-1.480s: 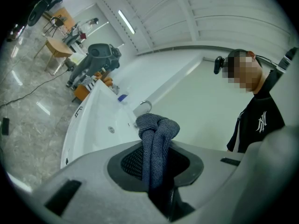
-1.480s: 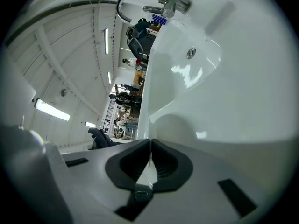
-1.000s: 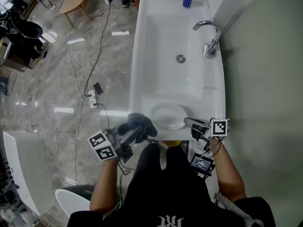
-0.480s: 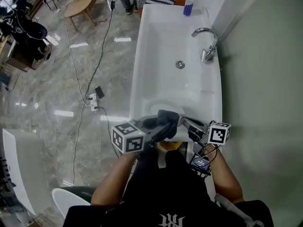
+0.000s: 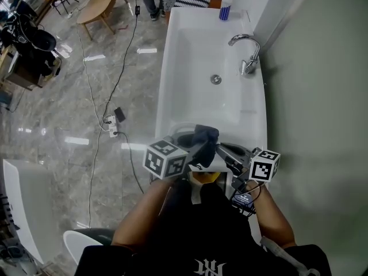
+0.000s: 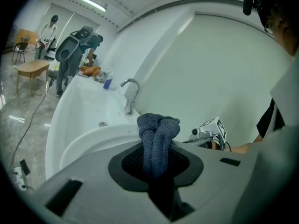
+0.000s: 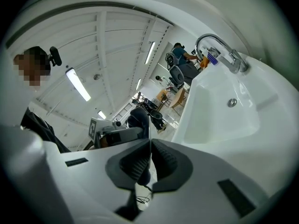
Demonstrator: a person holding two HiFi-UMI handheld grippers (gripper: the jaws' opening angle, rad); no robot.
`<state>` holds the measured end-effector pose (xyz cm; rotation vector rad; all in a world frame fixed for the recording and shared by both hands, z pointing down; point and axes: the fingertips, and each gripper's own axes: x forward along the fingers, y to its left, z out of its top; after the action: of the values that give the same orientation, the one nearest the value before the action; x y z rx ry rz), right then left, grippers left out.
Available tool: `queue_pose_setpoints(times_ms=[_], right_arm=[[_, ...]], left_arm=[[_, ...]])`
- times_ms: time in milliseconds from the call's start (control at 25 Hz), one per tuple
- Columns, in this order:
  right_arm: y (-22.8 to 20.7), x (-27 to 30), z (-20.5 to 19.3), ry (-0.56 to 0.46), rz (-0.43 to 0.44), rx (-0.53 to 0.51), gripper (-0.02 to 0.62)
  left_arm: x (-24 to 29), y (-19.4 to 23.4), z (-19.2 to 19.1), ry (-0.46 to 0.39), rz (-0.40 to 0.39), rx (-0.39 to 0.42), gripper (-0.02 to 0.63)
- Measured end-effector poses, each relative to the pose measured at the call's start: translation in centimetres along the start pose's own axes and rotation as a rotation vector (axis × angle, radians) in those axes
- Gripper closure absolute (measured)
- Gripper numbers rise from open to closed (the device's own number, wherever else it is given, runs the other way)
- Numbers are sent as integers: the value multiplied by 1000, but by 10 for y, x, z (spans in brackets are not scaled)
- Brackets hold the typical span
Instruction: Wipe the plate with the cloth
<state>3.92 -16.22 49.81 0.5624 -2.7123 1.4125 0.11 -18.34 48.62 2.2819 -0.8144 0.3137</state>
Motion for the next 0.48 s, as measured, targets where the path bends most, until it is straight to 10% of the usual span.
queue_pose_setpoints(times_ms=[480], right_arm=[[10, -1, 5, -22, 54, 1, 583]], left_arm=[[-53, 68, -3, -28, 184, -45, 543]])
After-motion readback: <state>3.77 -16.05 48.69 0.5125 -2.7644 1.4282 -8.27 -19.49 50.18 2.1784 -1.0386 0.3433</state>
